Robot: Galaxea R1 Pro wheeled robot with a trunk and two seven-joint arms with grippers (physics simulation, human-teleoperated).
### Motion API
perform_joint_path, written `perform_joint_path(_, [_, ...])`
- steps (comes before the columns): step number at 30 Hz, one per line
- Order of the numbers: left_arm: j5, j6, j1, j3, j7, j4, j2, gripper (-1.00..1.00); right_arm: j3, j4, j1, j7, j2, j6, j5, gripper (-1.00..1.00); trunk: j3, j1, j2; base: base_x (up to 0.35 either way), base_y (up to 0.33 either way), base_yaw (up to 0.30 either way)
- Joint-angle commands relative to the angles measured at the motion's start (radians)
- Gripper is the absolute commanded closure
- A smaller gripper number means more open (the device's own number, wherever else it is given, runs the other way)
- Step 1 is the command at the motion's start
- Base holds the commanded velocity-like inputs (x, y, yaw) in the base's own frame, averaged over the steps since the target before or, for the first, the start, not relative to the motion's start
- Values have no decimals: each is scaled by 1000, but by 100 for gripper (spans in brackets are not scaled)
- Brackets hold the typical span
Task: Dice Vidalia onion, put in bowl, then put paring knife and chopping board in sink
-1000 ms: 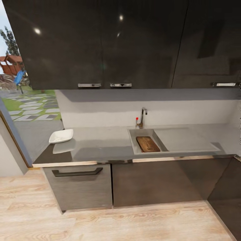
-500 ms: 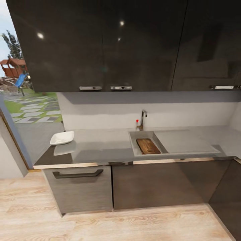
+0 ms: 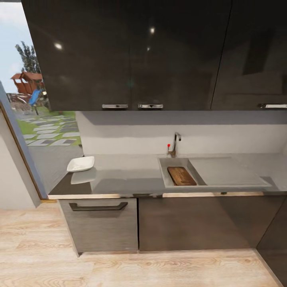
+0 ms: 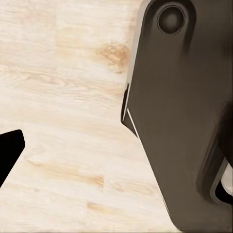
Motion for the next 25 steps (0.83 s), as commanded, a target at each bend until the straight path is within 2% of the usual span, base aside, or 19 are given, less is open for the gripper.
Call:
perform_joint_path(1, [9,-1,1,-6,3,15,-3,-100,-8,1,0,-3,-1,-5,10,-100,0,0,0,0,0,4])
perform_joint_path(5, [8,-1,1,-5,2,70,-5,-100,-10,-2,0,-2,2,-8,9,-100,0,0,0,0,0,1])
perform_joint_path(8, [7,-1,1,-5,2,95,9,-100,-11,-3,0,-2,10,-9,7,-100,0,0,0,0,0,0])
perform_joint_path(12, [6,-1,1,-5,2,101,21,-100,-10,-4,0,-1,14,-10,7,-100,0,0,0,0,0,0])
perform_joint_path(25, [6,-1,1,-5,2,103,22,-100,-11,-5,0,0,15,-10,7,-100,0,0,0,0,0,0])
